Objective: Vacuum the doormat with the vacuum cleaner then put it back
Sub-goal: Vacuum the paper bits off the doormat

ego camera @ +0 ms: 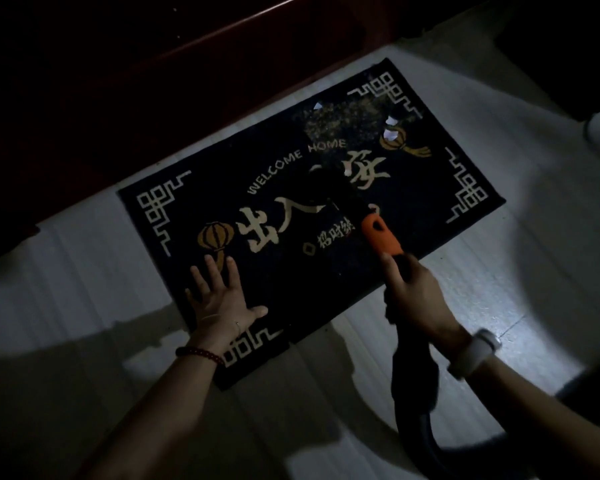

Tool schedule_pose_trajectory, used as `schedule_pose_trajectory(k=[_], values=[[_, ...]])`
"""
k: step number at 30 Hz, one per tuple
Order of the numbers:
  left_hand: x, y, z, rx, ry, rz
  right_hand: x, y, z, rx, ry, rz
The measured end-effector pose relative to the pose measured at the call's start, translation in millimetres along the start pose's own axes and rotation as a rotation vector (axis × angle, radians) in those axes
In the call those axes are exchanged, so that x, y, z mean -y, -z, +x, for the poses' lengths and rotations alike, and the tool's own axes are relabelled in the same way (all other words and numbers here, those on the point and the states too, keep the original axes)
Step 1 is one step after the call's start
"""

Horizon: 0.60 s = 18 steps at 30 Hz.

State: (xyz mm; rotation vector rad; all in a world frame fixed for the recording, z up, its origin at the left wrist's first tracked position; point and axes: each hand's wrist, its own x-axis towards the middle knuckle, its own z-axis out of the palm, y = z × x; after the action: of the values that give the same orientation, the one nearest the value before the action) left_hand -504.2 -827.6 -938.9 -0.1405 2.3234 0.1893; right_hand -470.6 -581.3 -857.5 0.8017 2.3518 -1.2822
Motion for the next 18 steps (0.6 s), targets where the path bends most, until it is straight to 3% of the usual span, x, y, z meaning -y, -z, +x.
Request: schedule_pose_trajectory(k=[8, 14, 18], values=[[-1, 2, 1, 0.018, 0.015, 0.02, 7, 30, 38, -0.185, 0.008, 0.032], [-6, 1, 0, 0.02, 0.062, -0.048, -7, 8, 2, -0.019, 0.049, -0.052], [-13, 3, -3, 0.004, 0.139, -0.087, -16, 62, 24, -0.11, -0.033, 0.053]])
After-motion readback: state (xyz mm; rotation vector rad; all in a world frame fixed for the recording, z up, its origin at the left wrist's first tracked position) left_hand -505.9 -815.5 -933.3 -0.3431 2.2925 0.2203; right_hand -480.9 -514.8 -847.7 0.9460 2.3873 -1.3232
